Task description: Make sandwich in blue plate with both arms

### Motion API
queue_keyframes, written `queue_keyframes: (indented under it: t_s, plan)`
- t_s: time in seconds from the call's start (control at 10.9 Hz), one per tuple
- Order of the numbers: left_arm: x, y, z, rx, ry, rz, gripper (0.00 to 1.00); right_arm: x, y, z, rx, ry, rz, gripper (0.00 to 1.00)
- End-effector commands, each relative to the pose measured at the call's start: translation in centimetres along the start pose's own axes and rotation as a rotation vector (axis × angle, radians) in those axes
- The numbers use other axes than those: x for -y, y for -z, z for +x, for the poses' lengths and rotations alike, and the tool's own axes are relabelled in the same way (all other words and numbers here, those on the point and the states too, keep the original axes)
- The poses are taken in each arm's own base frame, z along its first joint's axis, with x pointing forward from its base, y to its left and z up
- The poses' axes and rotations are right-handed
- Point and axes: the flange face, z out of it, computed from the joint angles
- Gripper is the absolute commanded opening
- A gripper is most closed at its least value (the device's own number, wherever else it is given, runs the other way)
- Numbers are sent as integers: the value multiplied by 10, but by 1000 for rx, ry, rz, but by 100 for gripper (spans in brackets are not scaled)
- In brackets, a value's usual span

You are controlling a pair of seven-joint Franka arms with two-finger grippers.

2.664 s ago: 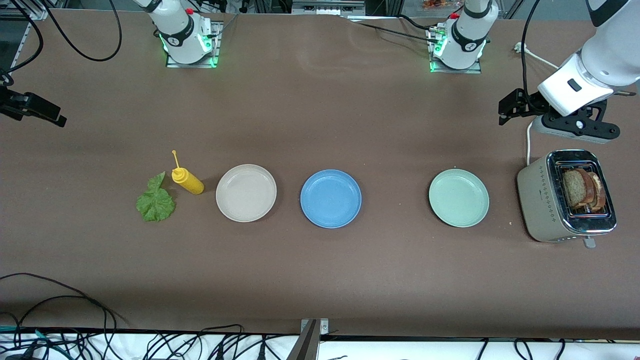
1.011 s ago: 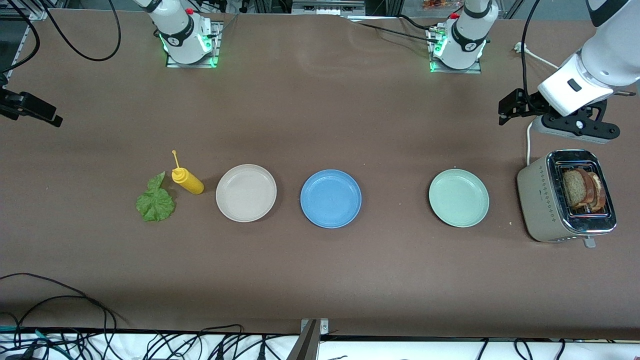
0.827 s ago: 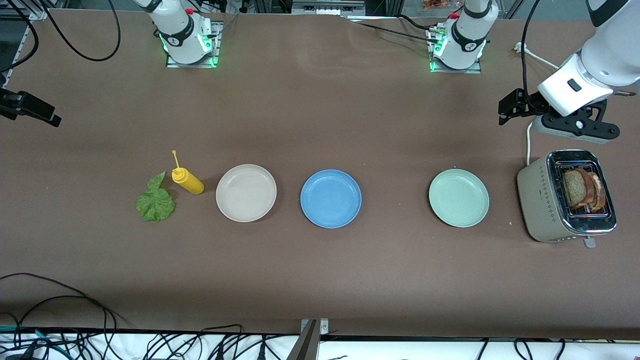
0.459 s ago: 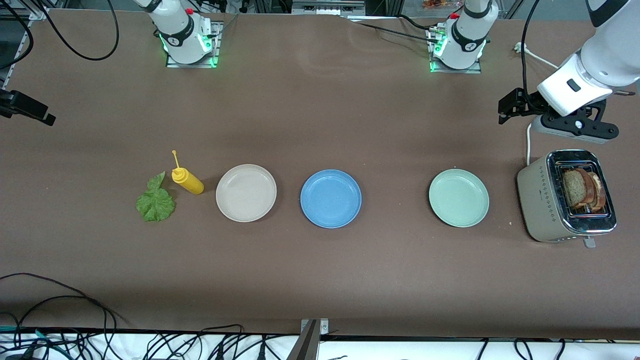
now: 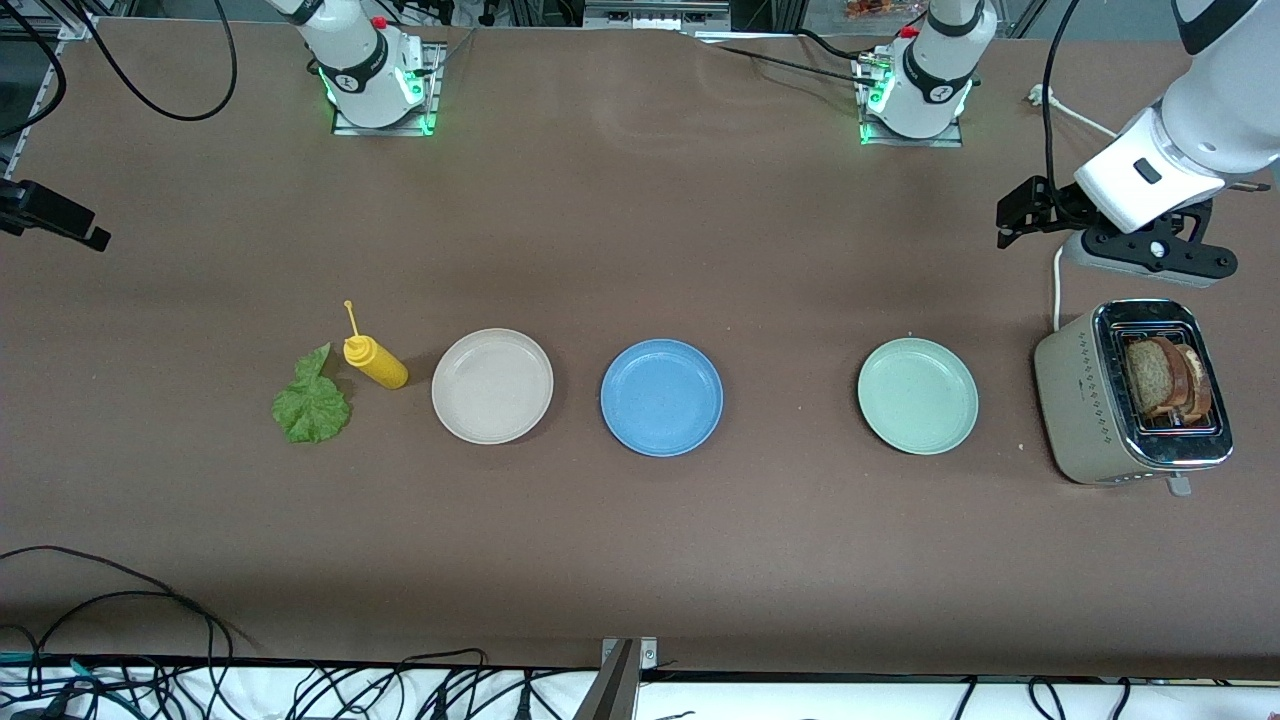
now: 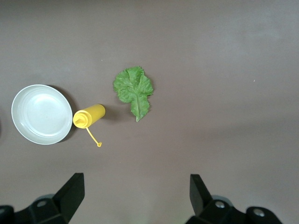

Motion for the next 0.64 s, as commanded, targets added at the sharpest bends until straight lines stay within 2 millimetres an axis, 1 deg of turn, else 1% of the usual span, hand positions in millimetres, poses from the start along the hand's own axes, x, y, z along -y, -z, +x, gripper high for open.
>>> queue_keyframes:
  t_s: [0.0,0.55]
  plan:
    - [2,6,0,5,-21,17,100,3,8,-3,4,11,16,100]
    - [6,3,2,11,-24,42,100,2,7,-3,5,11,16,100]
